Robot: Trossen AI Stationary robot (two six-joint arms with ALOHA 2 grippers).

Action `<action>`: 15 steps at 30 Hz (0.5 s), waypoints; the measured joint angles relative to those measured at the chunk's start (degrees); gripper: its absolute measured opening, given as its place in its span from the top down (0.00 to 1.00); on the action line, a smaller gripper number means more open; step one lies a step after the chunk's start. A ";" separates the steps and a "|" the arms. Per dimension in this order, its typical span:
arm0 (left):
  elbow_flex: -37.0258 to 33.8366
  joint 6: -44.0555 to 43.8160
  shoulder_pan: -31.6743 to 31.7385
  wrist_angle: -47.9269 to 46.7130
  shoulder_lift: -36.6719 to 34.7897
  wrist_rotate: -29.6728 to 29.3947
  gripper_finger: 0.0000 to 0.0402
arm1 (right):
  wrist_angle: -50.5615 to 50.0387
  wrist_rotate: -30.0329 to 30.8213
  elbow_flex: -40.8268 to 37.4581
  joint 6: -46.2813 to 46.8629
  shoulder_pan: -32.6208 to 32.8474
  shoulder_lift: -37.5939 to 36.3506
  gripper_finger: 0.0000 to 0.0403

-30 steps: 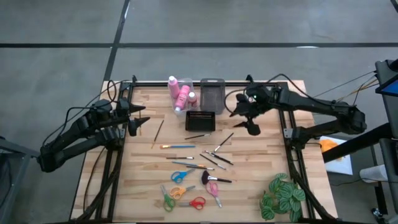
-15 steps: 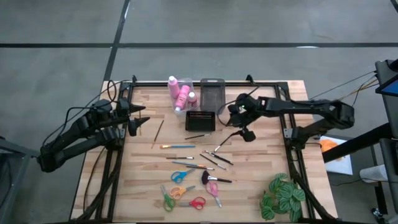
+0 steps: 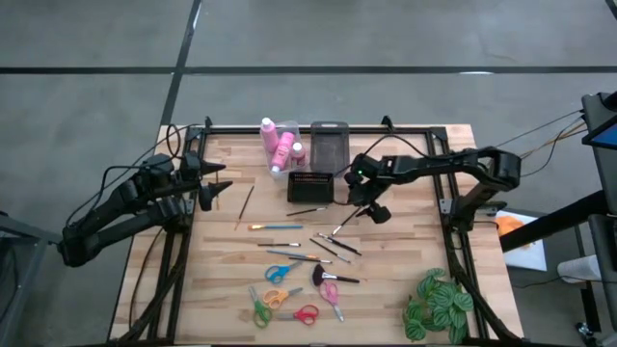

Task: Pick & Place Paint Supplies
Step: Put the black paint brush into the gray bin

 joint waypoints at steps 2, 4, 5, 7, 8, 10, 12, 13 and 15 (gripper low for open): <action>0.00 0.00 0.00 0.00 0.00 0.00 0.23 | 0.00 0.71 -0.02 -0.15 0.02 0.96 0.40; 0.00 0.00 0.01 0.00 0.00 -0.02 0.23 | 0.00 1.43 -0.07 -0.20 0.19 1.76 0.40; 0.00 0.00 0.01 0.00 0.00 -0.02 0.23 | 0.02 1.69 -0.07 -0.16 0.24 2.03 0.40; 0.00 0.00 -0.01 0.00 0.00 -0.02 0.23 | 0.20 2.75 -0.07 -0.17 0.64 2.62 0.40; 0.00 0.00 0.00 0.00 0.01 -0.02 0.23 | 0.21 3.55 -0.08 -0.18 0.89 2.84 0.40; 0.00 0.00 0.01 0.00 0.00 -0.02 0.23 | 0.30 5.44 -0.11 -0.22 1.58 3.22 0.40; 0.00 0.00 0.00 0.00 0.02 -0.01 0.23 | 0.68 7.55 -0.16 -0.22 2.34 3.47 0.40; 0.00 0.00 0.00 0.01 0.00 -0.01 0.23 | 0.93 8.43 -0.22 -0.20 2.71 3.59 0.40; 0.00 0.00 -0.01 0.00 0.02 -0.02 0.23 | 2.03 9.74 -0.62 0.09 3.17 3.68 0.40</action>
